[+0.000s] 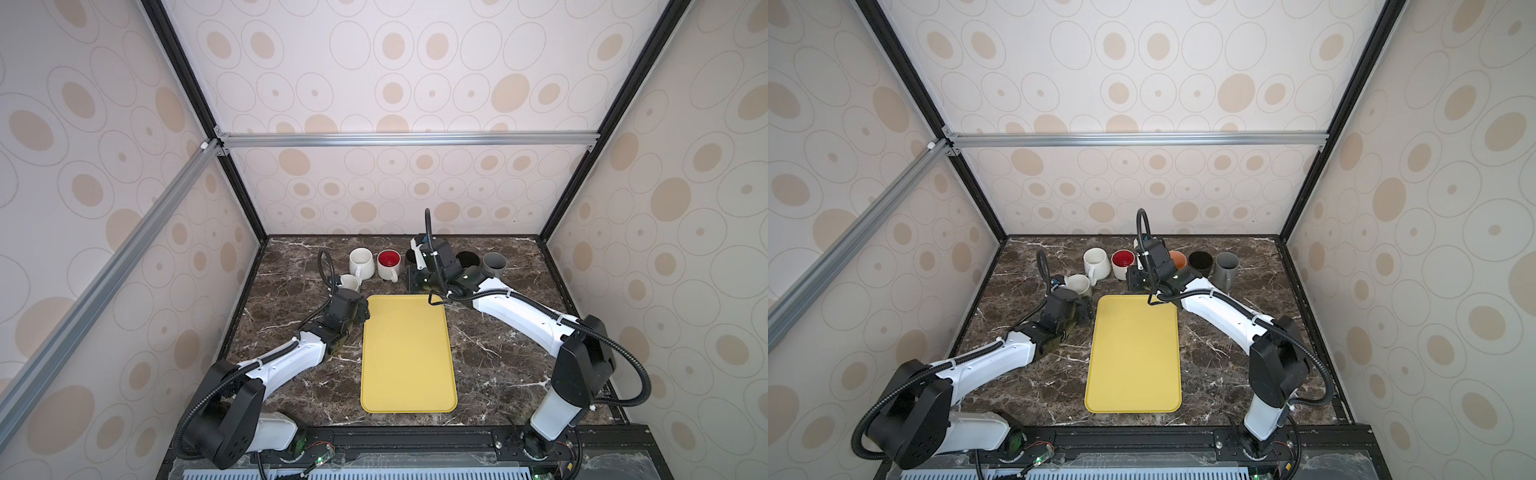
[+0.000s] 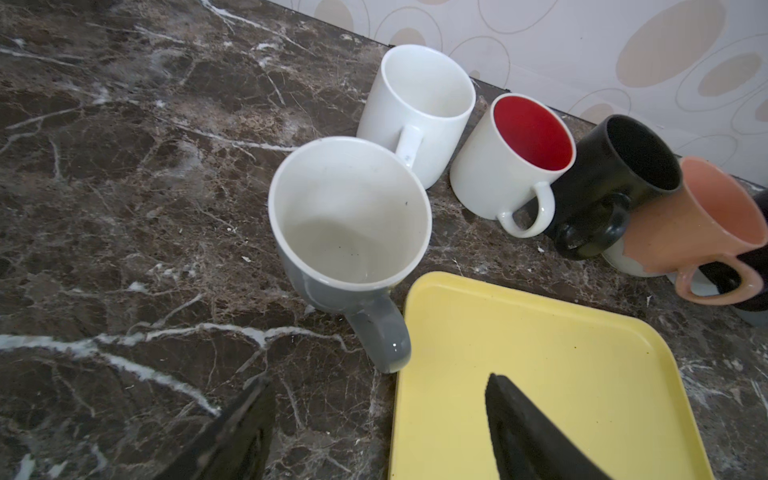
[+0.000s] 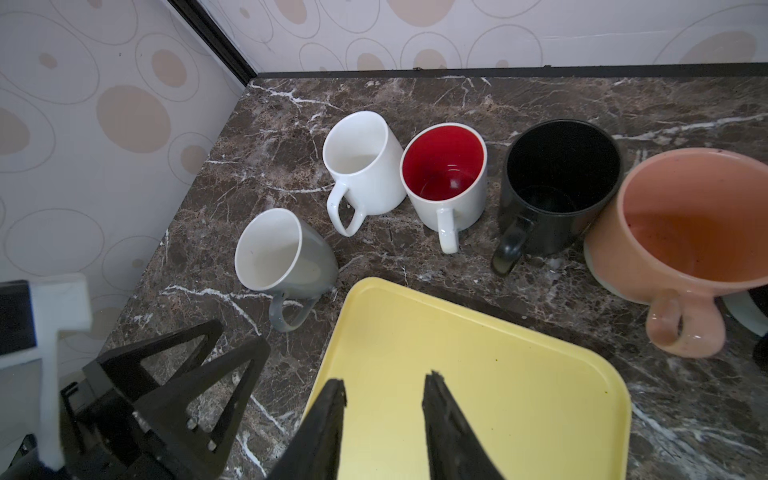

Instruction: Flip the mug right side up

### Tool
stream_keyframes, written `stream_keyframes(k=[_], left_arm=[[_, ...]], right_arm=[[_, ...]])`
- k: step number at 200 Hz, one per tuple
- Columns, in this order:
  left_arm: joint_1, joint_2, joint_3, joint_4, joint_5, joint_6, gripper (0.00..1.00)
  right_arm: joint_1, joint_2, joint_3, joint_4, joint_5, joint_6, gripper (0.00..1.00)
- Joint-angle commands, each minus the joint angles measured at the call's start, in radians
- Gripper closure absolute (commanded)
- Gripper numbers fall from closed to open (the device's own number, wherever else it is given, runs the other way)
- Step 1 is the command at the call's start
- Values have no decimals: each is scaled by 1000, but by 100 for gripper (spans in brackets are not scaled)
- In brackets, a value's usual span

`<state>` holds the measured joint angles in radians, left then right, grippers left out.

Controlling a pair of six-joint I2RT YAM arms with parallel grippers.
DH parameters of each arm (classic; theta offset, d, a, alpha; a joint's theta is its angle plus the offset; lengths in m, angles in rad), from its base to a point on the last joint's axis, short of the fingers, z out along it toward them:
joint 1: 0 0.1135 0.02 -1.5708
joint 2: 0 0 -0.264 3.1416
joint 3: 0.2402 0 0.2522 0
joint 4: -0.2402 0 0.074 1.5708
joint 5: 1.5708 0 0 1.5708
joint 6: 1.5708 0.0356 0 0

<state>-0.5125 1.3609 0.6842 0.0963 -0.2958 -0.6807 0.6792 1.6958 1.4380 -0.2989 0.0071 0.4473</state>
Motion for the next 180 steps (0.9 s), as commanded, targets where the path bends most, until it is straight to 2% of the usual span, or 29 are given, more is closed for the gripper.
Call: stream_keyframes(k=[1, 58, 180], left_arm=[[-4, 42, 55, 2, -8, -7, 23], [-4, 137, 89, 4, -29, 17, 27], [5, 195, 104, -38, -120, 104, 43]], right_arm=[[-14, -44, -37, 22, -18, -2, 65], [-36, -67, -60, 25, -40, -9, 65], [-41, -54, -88, 54, -65, 2, 65]])
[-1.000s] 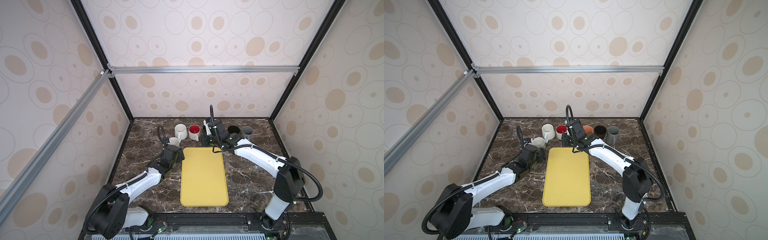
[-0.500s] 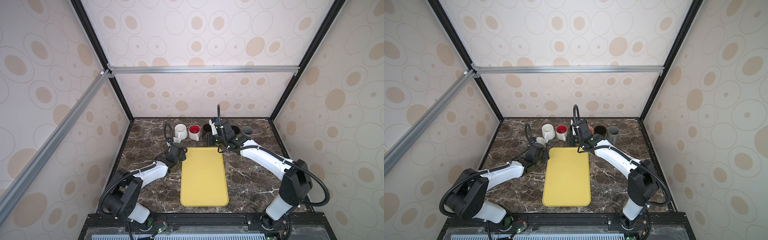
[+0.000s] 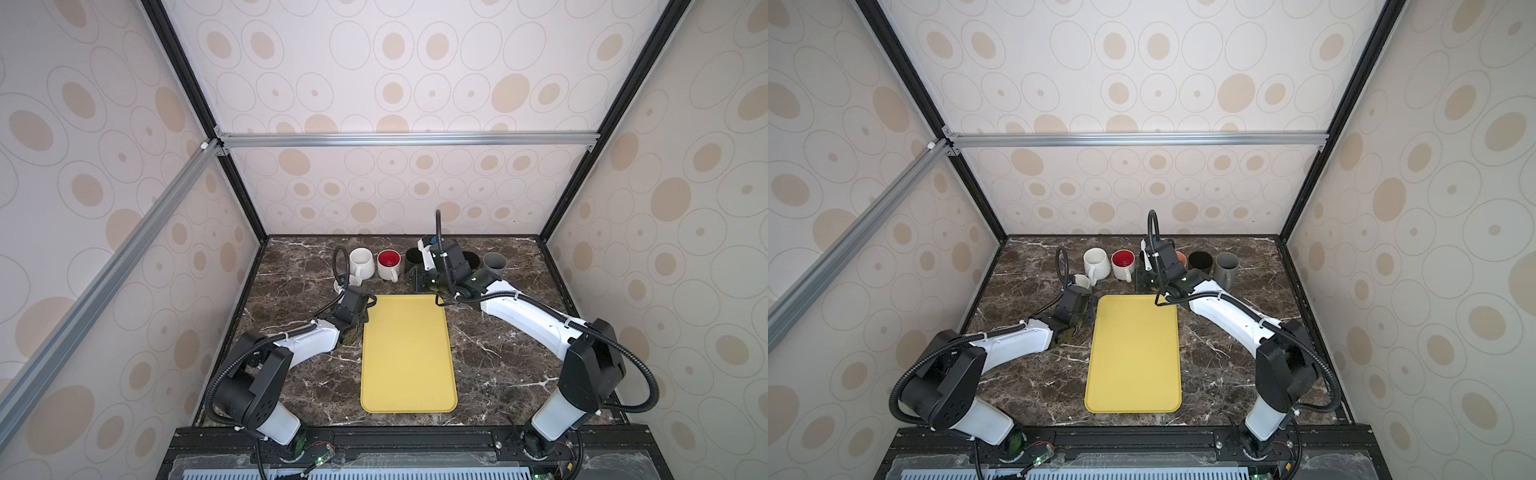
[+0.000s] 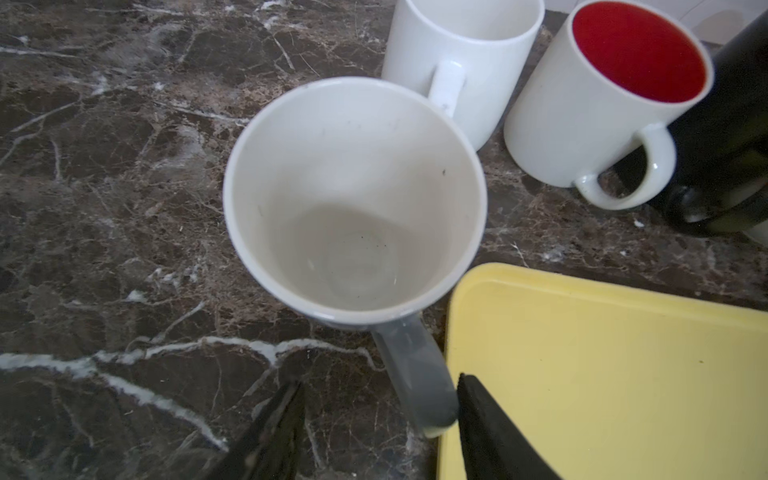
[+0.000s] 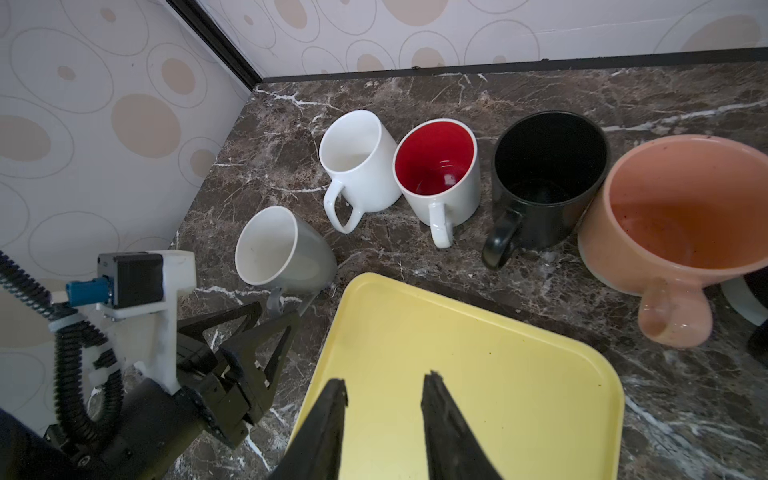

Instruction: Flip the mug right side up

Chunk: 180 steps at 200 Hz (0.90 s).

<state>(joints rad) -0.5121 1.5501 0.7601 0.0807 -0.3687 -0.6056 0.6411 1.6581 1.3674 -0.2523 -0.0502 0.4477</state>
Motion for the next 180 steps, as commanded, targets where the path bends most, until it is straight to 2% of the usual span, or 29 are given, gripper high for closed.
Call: stream_keyframes(k=[1, 101, 129, 140, 147, 180], left_arm=[[4, 5, 28, -24, -48, 29, 43], [56, -18, 3, 6, -26, 60, 51], [55, 2, 24, 12, -21, 81, 63], [56, 14, 33, 3, -31, 82, 80], [55, 18, 36, 1, -35, 83, 87], [57, 28, 38, -1, -62, 89, 87]], right_arm=[[-3, -17, -17, 7, -7, 2, 65], [-3, -9, -30, 20, -19, 0, 66], [-3, -5, -30, 16, -17, -3, 66], [-3, -6, -34, 16, -16, -1, 66], [-3, -5, -34, 16, -16, -1, 66], [-3, -4, -36, 17, -11, -2, 66]])
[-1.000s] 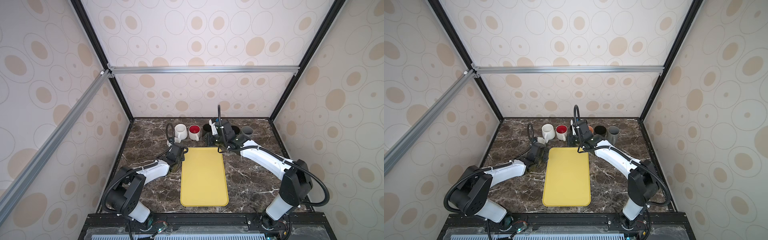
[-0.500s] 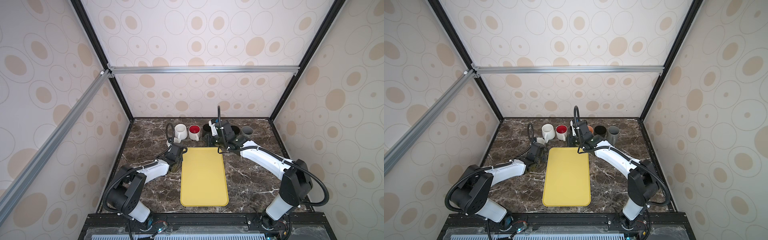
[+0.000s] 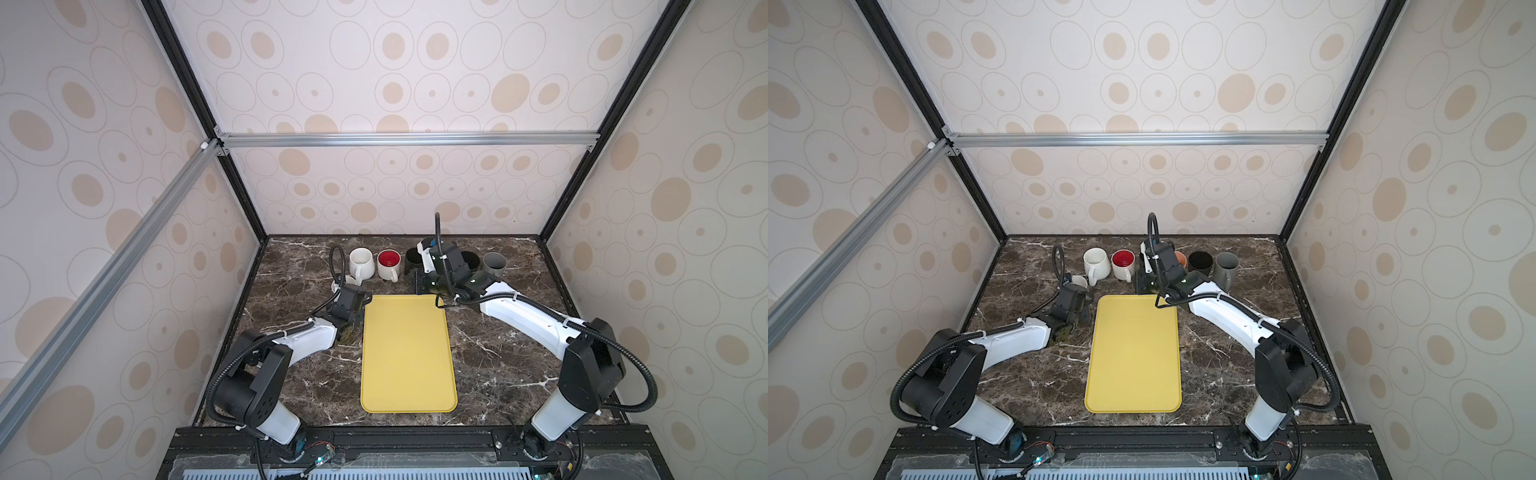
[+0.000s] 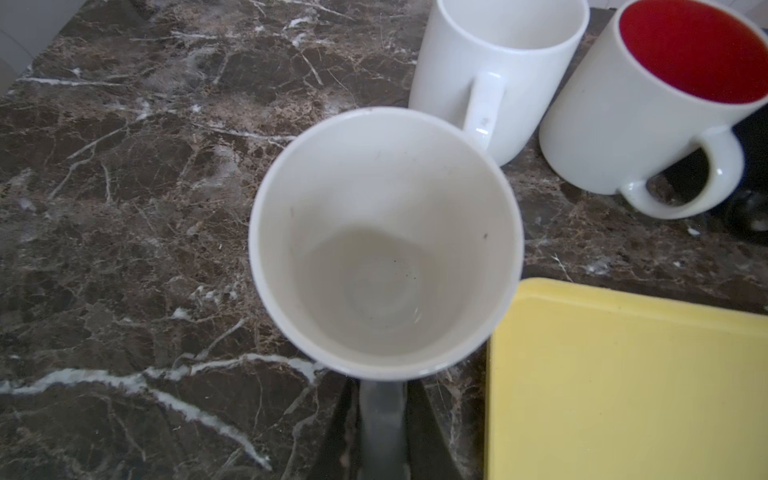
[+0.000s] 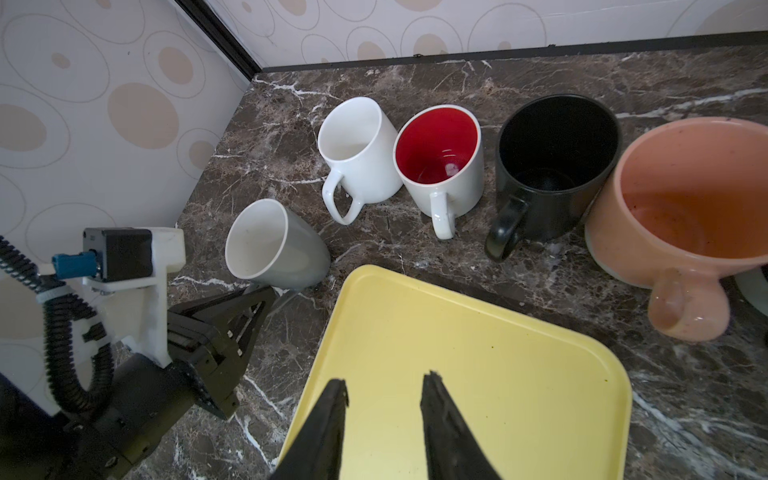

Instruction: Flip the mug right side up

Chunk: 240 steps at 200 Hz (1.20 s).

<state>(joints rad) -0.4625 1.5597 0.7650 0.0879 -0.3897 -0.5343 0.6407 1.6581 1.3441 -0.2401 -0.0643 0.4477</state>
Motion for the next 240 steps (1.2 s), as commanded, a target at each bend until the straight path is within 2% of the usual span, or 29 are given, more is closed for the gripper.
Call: stream_keyframes(k=[1, 34, 61, 81, 176, 240], left_arm=[[7, 19, 34, -7, -42, 17, 87], [19, 29, 48, -5, -69, 24, 88], [49, 44, 83, -19, -71, 37, 94], [75, 61, 107, -12, -61, 55, 94], [176, 199, 242, 84, 48, 135, 91], [208, 286, 336, 75, 88, 118, 88]], right_arm=[[-2, -4, -12, 5, 3, -2, 66], [-1, 6, -7, 4, 2, -3, 66], [-3, 9, -1, -7, 13, -9, 66], [-6, 5, 0, -9, 20, -11, 66], [-43, 7, -7, -12, 4, -13, 66], [-61, 22, 0, -21, -2, -14, 66]])
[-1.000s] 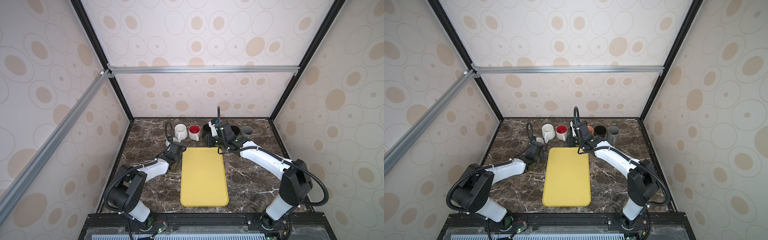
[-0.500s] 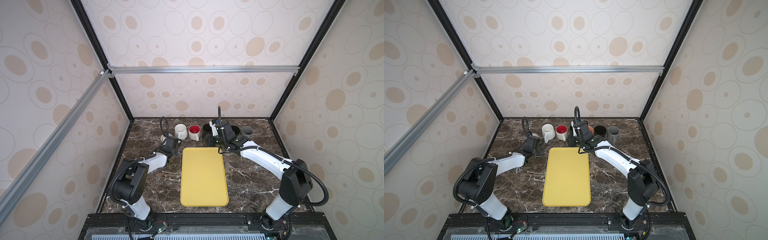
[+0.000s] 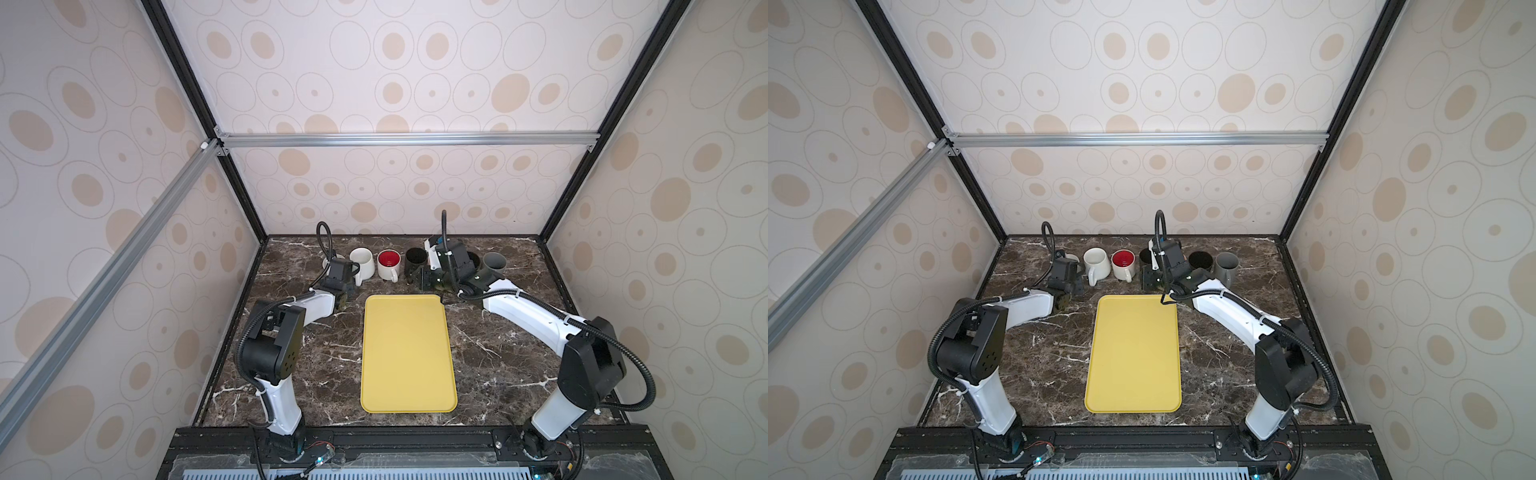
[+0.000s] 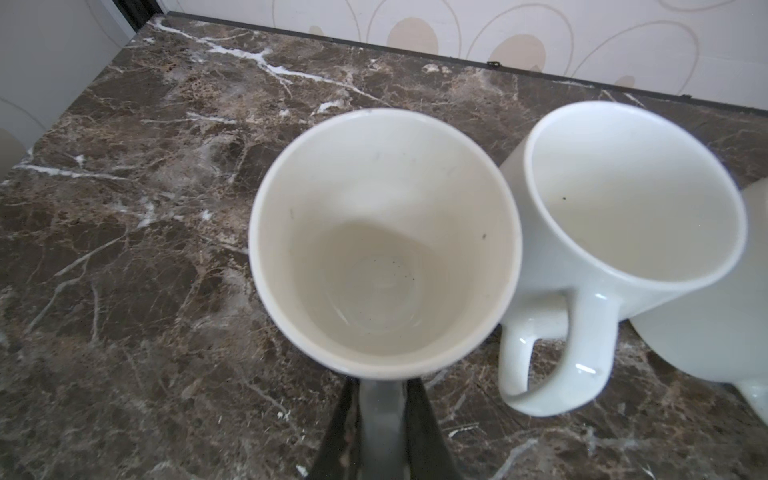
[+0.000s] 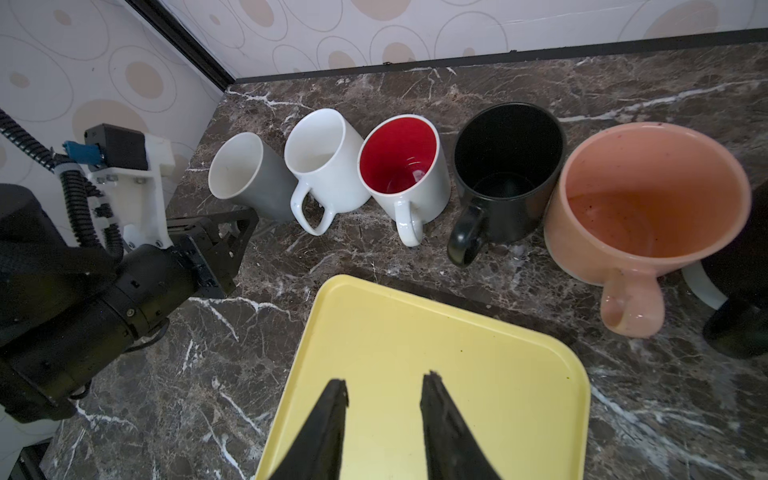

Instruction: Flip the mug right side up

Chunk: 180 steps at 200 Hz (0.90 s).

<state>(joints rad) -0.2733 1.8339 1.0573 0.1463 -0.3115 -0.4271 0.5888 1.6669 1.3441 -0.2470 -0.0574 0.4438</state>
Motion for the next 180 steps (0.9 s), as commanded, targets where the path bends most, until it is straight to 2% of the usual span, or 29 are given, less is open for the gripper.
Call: stream_keyframes(k=[1, 22, 58, 93, 117, 151, 158, 166, 180], left_arm=[[20, 11, 45, 18, 9, 10, 88], [28, 11, 37, 28, 15, 8, 84], [29, 2, 38, 35, 21, 16, 65], [31, 1, 63, 13, 9, 40, 55], [30, -30, 59, 3, 1, 54, 43], [30, -166, 2, 5, 22, 68, 27], [30, -209, -13, 2, 18, 62, 19], [28, -263, -35, -5, 0, 51, 1], [19, -367, -78, -21, -26, 48, 0]], right_arm=[[-9, 13, 1, -14, -10, -10, 66], [-14, 14, 0, -11, -12, -10, 66], [-15, 16, 5, -11, -18, -8, 66], [-15, 9, 6, -20, -21, -10, 66], [-14, -4, 7, -32, -21, -13, 66], [-14, -52, 12, -77, 2, -42, 66], [-15, -70, 12, -94, 17, -55, 65], [-18, -94, 8, -111, 37, -69, 63], [-25, -147, 0, -149, 73, -96, 58]])
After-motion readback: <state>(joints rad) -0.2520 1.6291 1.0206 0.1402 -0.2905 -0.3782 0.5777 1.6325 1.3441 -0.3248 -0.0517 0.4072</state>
